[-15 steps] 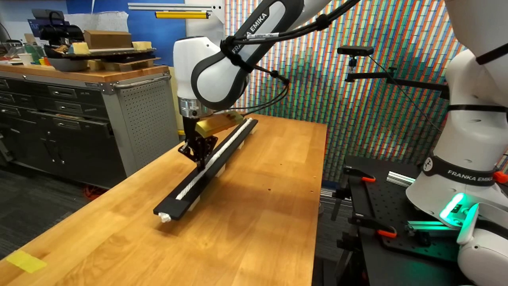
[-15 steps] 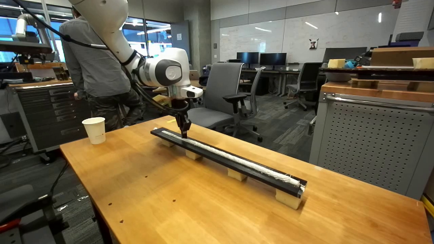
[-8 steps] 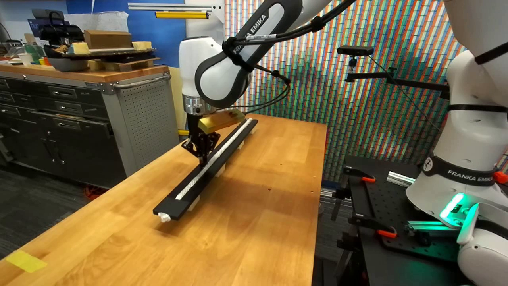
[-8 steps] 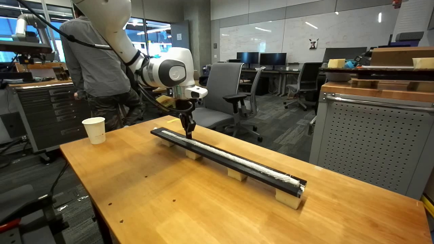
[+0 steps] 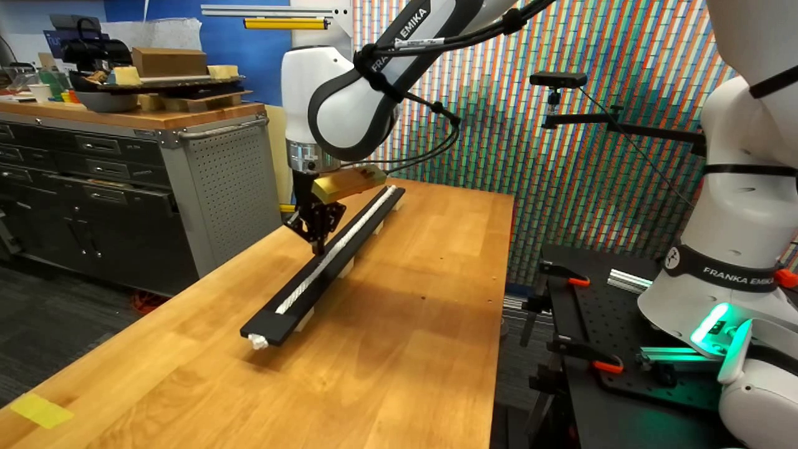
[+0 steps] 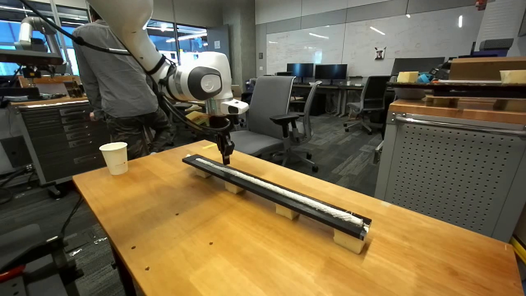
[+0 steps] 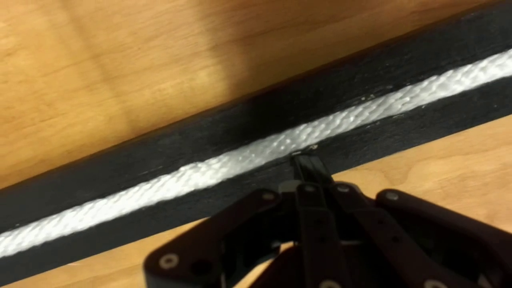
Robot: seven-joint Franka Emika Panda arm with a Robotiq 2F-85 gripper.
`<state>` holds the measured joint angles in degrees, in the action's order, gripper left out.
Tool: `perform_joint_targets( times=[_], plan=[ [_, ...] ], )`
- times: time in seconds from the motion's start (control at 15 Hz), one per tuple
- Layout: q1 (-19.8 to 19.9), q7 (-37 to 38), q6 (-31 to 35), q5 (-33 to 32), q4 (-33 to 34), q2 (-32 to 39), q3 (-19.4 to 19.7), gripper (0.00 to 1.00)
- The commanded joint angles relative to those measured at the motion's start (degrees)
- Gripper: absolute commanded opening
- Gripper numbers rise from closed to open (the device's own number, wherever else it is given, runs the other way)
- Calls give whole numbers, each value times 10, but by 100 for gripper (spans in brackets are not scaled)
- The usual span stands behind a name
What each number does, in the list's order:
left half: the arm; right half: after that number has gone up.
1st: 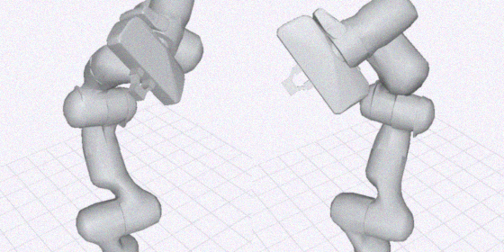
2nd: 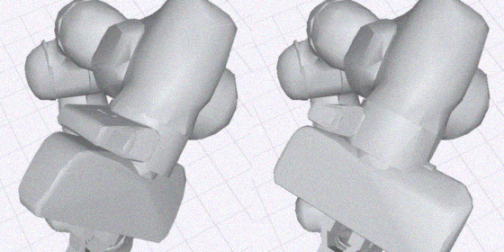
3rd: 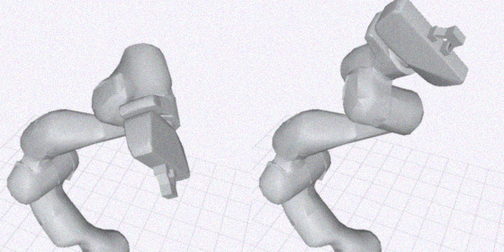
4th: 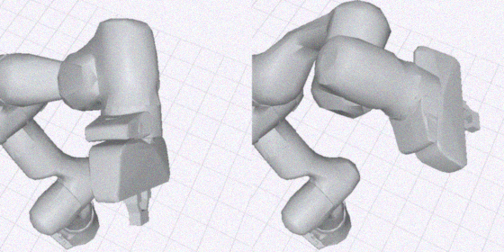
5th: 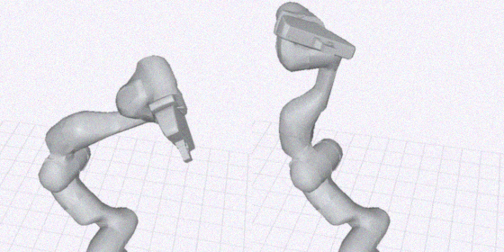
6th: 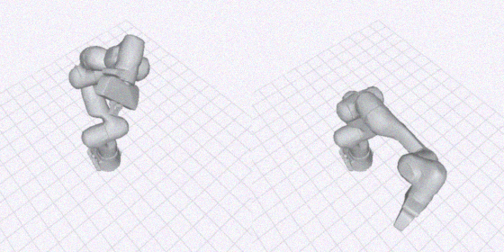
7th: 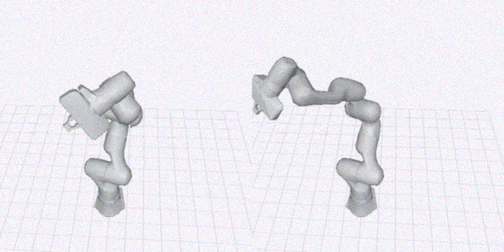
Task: Straighten the white string on the black object
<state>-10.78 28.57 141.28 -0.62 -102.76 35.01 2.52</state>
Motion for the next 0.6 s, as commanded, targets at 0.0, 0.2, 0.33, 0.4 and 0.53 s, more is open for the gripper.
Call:
perform_joint_targets(
  times=[0.0,0.2,0.33,0.4,0.53],
  plan=[
    [-13,10,18,-4,-39,-34,11,0],
    [-10,7,21,-3,-40,-29,11,0],
    [-7,5,20,-1,-37,-22,11,0],
    [-7,4,20,-1,-36,-20,12,0],
    [-5,2,24,0,-33,-14,14,0]
  ],
)
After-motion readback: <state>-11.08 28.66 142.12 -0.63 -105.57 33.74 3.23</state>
